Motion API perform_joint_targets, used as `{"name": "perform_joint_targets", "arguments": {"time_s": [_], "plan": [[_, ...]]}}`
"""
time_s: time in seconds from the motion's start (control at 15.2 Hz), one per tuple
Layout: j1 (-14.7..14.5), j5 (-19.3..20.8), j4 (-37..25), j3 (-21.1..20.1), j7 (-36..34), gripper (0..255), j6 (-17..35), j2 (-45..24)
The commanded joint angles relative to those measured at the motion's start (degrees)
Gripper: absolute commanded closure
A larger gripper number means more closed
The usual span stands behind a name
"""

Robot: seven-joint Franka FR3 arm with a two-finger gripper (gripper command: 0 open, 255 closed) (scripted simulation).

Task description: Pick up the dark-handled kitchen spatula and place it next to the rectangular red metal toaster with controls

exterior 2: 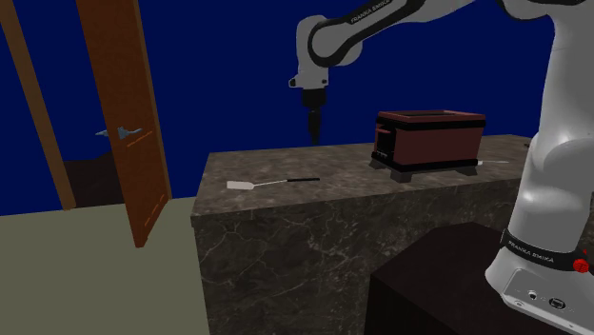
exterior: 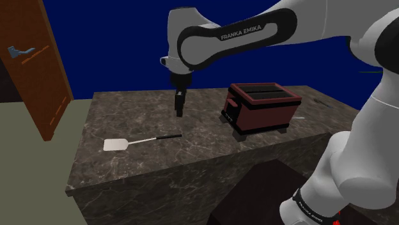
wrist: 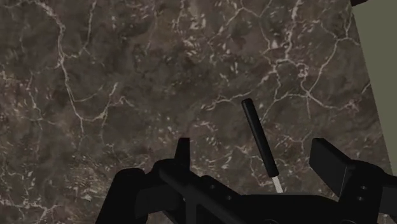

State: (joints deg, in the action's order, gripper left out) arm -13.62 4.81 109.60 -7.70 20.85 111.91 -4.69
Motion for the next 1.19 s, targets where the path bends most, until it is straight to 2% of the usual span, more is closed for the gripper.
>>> {"name": "perform_joint_targets", "arguments": {"time_s": [0.0,0.66,1.12], "plan": [[-0.9,0.4,-2.8,-0.9,1.9,0,0.9,-3.9],[-5.9,3.4,-17.7,-5.1,10.2,0,1.0,-20.2],[-5.8,4.0,-14.6,-4.8,9.8,0,5.7,-21.9]]}}
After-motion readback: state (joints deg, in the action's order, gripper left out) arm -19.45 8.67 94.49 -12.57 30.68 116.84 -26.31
